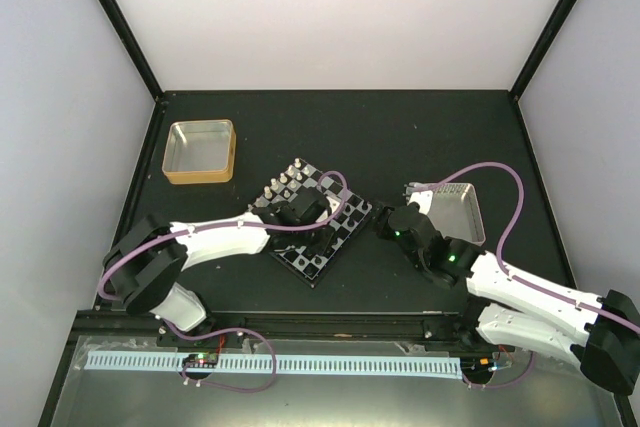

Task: Set up the chess pieces on the board
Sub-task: Place the chess piece on the chessboard, then pick up the chess piece from the chessboard.

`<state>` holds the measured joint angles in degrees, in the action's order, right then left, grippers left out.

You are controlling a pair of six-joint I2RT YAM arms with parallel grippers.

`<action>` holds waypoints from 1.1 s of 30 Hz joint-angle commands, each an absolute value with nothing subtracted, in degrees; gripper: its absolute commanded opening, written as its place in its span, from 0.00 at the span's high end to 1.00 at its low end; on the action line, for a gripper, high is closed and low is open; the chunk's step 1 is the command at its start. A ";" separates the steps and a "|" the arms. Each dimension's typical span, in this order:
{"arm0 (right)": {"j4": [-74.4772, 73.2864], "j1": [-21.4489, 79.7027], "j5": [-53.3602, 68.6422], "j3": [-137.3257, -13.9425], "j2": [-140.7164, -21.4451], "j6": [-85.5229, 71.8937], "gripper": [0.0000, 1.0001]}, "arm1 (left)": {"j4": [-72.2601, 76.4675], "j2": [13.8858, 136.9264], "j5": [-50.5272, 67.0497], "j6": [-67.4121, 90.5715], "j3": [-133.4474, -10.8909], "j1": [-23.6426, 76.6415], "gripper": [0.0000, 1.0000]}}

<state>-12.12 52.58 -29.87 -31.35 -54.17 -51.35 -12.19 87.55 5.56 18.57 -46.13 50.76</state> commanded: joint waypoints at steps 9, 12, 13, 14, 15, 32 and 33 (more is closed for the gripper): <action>-11.96 52.14 -30.92 -31.73 -53.21 -51.69 0.29 | -13.92 83.68 7.03 18.07 -49.64 51.26 0.68; -11.24 51.72 -27.71 -32.32 -53.60 -50.39 0.29 | -15.34 81.37 5.01 20.14 -50.31 50.79 0.63; -10.70 51.17 -23.10 -33.36 -54.22 -49.10 0.29 | -15.66 79.87 4.95 21.31 -50.31 50.11 0.63; -10.58 50.99 -20.21 -35.49 -55.08 -47.60 0.29 | -15.78 78.22 4.90 22.41 -50.12 49.20 0.62; -11.29 50.91 -17.84 -37.64 -56.58 -46.25 0.30 | -15.68 75.52 4.88 23.55 -49.79 47.78 0.60; -23.11 50.69 -2.89 -64.30 -91.14 -25.53 0.50 | -13.88 35.07 -13.96 30.28 -33.42 36.07 0.37; -24.19 50.61 -2.82 -65.98 -93.04 -24.36 0.53 | -13.51 32.77 -14.80 30.12 -32.64 36.07 0.35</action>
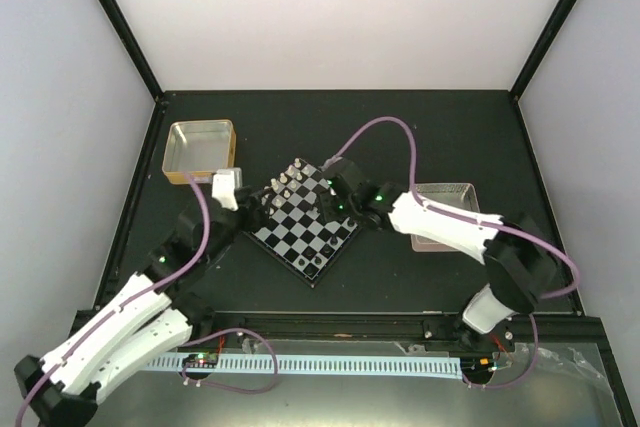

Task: Set up the chess pieces on the board
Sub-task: Pick up the chess piece from the chessboard.

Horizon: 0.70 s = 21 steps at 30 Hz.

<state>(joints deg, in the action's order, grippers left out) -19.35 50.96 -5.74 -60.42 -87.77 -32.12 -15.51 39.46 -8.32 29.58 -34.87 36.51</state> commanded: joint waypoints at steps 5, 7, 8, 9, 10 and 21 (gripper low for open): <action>-27.90 50.65 -2.36 -70.92 -101.69 -21.28 0.60 | -13.71 29.11 -16.10 30.06 -31.20 35.77 0.34; -28.18 50.68 -2.86 -71.76 -103.66 -21.70 0.62 | -14.43 29.20 -16.06 29.93 -31.19 35.74 0.33; -27.79 50.64 -2.81 -71.80 -104.36 -21.81 0.62 | -14.56 29.46 -15.92 29.82 -31.25 35.65 0.33; -27.54 50.70 -2.87 -71.93 -104.98 -21.92 0.62 | -14.68 29.79 -15.74 29.75 -31.28 35.60 0.33; -27.59 50.66 -3.35 -72.14 -105.61 -22.08 0.62 | -14.76 30.15 -15.47 29.67 -31.29 35.66 0.33; -28.35 50.65 -5.32 -73.12 -107.69 -21.27 0.57 | -14.07 32.88 -13.75 29.45 -31.29 35.53 0.32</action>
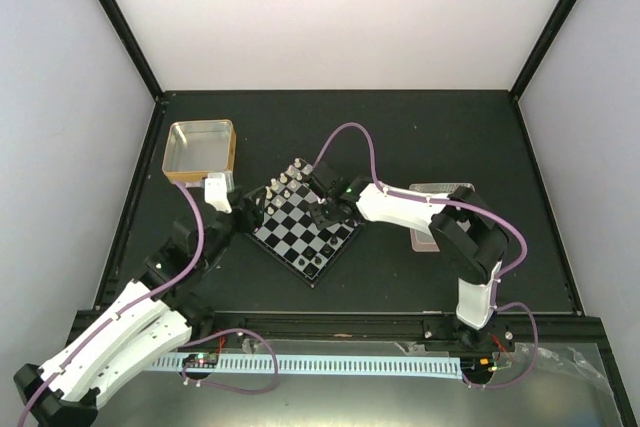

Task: Set up the chess pieces on the board
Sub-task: Pick up the chess piece from the chessboard.

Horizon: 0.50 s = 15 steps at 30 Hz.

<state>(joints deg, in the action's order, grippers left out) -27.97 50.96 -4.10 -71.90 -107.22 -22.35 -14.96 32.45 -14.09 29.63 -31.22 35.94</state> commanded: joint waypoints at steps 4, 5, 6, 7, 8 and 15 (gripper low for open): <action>-26.67 50.71 -5.42 -72.44 -105.74 -21.02 0.57 | -14.15 32.87 -13.77 29.36 -31.20 35.55 0.32; -26.42 50.71 -5.88 -72.40 -105.58 -20.91 0.57 | -14.03 32.93 -13.72 29.36 -31.20 35.57 0.32; -26.22 50.65 -6.33 -72.53 -105.60 -20.75 0.57 | -14.05 32.95 -13.71 29.37 -31.18 35.59 0.32; -26.19 50.68 -6.78 -72.76 -105.90 -20.55 0.57 | -14.06 33.04 -13.65 29.36 -31.20 35.58 0.32; -26.38 50.69 -7.15 -73.07 -106.38 -20.42 0.56 | -14.06 33.19 -13.57 29.36 -31.18 35.52 0.32; -26.98 50.67 -8.36 -74.48 -109.26 -19.72 0.52 | -13.95 33.93 -13.23 29.37 -31.04 35.52 0.32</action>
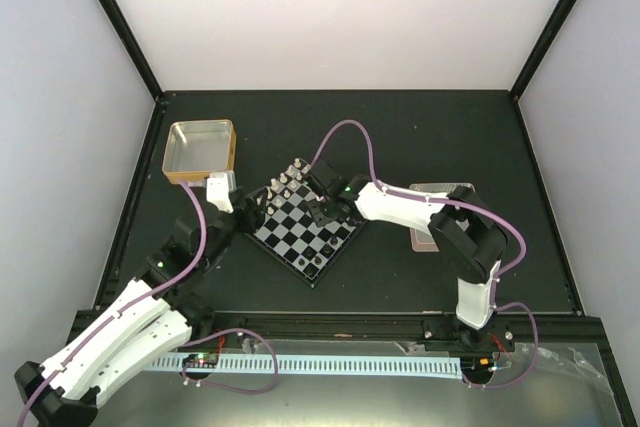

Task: Set up the chess pieces on the board
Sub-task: Pick up the chess piece from the chessboard.

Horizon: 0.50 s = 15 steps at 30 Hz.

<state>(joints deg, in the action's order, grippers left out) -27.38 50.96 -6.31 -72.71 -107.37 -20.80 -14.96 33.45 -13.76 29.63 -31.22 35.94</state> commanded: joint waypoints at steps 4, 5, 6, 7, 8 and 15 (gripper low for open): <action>-26.78 50.69 -8.86 -74.60 -110.21 -19.03 0.49 | -13.67 34.47 -13.03 29.36 -30.81 35.55 0.32; -26.86 50.67 -9.16 -74.68 -110.54 -18.91 0.49 | -13.56 34.54 -12.94 29.36 -30.77 35.45 0.32; -26.89 50.70 -9.57 -74.78 -110.78 -18.85 0.49 | -13.47 34.73 -12.86 29.37 -30.76 35.48 0.32; -26.97 50.69 -9.97 -74.79 -111.02 -18.78 0.48 | -13.45 34.95 -12.73 29.36 -30.83 35.50 0.32; -26.96 50.71 -10.31 -74.87 -111.30 -18.73 0.48 | -13.44 35.10 -12.66 29.27 -30.80 35.50 0.32; -27.60 50.71 -9.06 -74.73 -112.05 -18.69 0.50 | -13.16 35.85 -12.50 29.27 -30.76 35.51 0.32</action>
<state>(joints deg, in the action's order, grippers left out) -27.03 50.96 -8.95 -73.65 -111.53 -19.38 -14.83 35.73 -13.02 29.63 -30.59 35.94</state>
